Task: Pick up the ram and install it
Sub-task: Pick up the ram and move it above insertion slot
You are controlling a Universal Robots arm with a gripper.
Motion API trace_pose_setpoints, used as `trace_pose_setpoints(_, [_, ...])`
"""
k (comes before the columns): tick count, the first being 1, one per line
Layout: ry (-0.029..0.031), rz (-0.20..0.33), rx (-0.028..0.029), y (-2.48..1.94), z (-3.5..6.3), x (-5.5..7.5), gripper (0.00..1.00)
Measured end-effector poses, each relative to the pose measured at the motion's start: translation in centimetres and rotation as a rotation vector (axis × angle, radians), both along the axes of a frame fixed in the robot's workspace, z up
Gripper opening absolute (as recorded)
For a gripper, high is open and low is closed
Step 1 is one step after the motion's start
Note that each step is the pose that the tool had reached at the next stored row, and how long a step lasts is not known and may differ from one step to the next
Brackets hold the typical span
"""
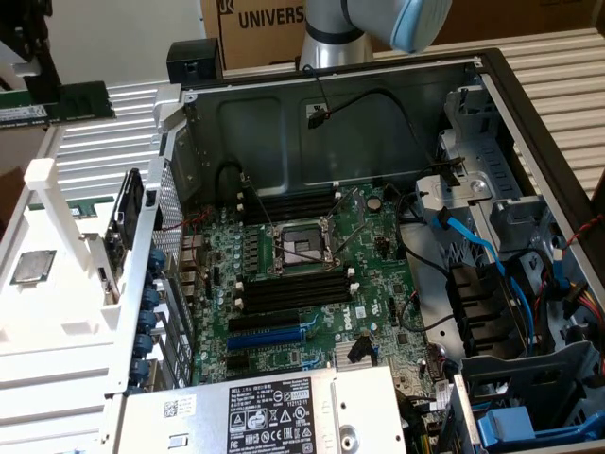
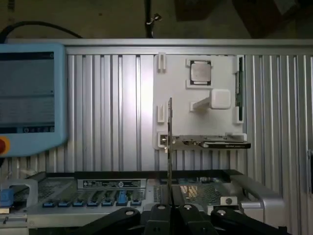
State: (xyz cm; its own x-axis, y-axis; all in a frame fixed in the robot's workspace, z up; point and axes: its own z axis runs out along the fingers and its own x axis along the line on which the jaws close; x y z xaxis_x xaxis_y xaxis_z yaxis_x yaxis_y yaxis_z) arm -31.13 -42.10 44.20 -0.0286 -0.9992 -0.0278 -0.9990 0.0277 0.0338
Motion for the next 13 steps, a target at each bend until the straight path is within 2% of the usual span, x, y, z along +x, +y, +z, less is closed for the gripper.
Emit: trace_pose_setpoints(13, [0.0,0.0,0.0,-0.19,0.03,6.0,0.12])
